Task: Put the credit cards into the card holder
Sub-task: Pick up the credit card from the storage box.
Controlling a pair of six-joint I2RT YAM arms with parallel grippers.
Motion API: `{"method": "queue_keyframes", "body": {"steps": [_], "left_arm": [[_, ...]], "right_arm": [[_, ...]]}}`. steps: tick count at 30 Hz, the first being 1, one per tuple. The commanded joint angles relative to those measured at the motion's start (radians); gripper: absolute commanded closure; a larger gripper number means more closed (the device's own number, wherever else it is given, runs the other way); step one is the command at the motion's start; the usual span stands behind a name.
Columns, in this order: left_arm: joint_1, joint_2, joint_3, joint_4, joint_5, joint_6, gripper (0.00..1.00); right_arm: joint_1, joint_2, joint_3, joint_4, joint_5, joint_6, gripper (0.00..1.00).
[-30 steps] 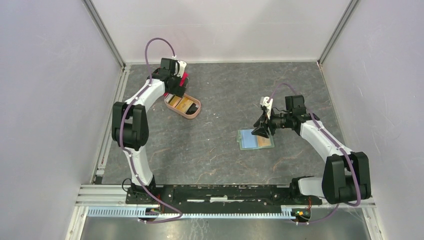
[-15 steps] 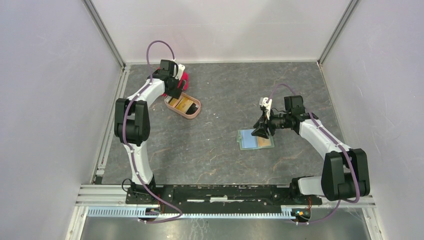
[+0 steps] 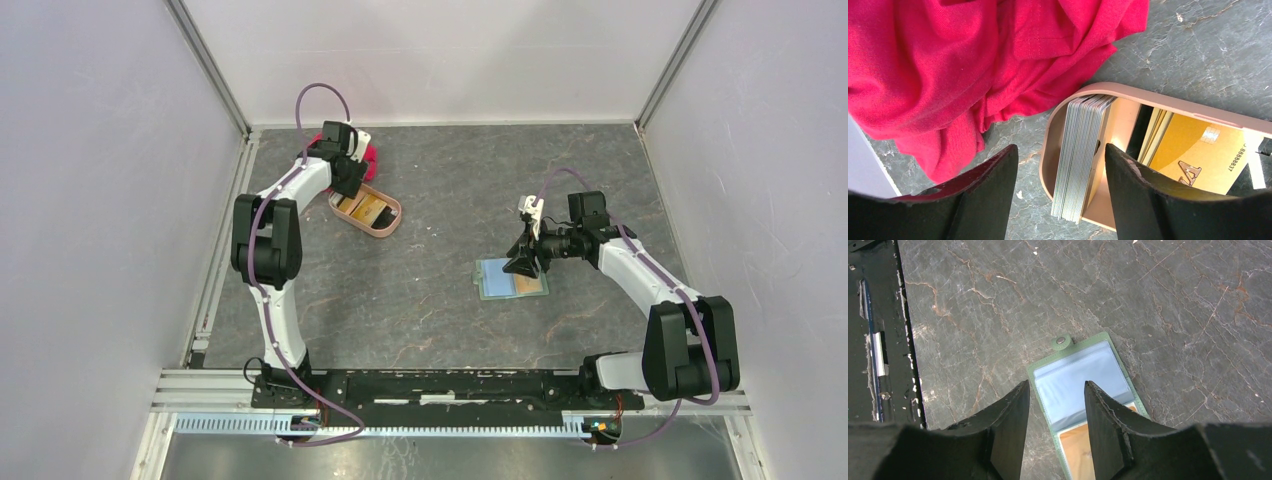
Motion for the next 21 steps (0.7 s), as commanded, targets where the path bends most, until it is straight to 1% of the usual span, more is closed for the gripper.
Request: {"method": "queue_keyframes", "body": {"steps": [1, 12, 21], "left_arm": [[0.004, -0.005, 0.044, 0.007, -0.011, 0.029, 0.30], [0.004, -0.038, 0.063, -0.007, -0.010, 0.019, 0.40], [0.004, -0.050, 0.064, -0.008, -0.015, 0.016, 0.43]], "right_arm": [[-0.002, 0.001, 0.034, -0.002, 0.000, -0.024, 0.49], [-0.002, 0.001, 0.035, -0.005, 0.001, -0.028, 0.49], [-0.003, 0.002, 0.036, -0.006, 0.001, -0.030, 0.49]]}}
